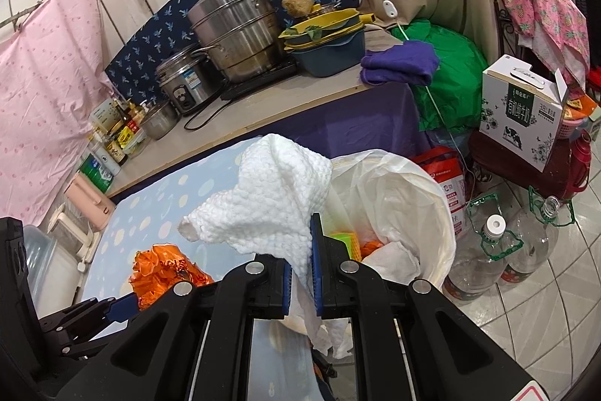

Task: Collect trash
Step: 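Carry the orange bag and white tissue over the bin with both tools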

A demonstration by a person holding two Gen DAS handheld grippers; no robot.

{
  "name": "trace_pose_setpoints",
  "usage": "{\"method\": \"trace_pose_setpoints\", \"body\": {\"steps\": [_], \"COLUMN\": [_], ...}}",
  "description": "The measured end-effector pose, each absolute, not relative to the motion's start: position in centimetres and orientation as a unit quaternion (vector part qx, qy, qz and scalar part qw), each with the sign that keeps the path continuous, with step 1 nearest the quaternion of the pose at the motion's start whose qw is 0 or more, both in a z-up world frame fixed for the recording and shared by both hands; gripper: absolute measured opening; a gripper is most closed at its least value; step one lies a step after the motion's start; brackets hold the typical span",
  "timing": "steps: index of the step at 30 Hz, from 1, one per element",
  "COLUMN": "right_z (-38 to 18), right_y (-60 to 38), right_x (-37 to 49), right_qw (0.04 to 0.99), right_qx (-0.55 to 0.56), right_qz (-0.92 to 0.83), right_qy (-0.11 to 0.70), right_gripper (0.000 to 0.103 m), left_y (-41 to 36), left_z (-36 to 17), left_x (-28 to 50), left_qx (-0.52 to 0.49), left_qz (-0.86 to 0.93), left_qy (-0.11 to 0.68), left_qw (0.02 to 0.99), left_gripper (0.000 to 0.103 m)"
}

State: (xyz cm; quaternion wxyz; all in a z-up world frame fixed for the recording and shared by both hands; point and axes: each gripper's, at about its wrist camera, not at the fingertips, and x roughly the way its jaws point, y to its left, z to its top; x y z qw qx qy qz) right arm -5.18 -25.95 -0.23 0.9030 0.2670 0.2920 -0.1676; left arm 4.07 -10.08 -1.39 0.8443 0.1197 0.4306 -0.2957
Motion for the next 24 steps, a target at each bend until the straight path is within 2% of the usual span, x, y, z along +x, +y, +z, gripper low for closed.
{"method": "trace_pose_setpoints", "body": {"steps": [24], "right_z": [-1.9], "right_y": [-29.9], "right_x": [-3.4], "right_qw": [0.894], "right_qx": [0.267], "right_qz": [-0.191], "right_qy": [0.306], "right_gripper": [0.009], "left_y": [-15.8], "left_z": [-2.4], "left_x": [6.1], "left_qx": [0.124], "left_qz": [-0.297], "left_qy": [0.436], "left_qw": [0.841], "left_gripper": [0.038]}}
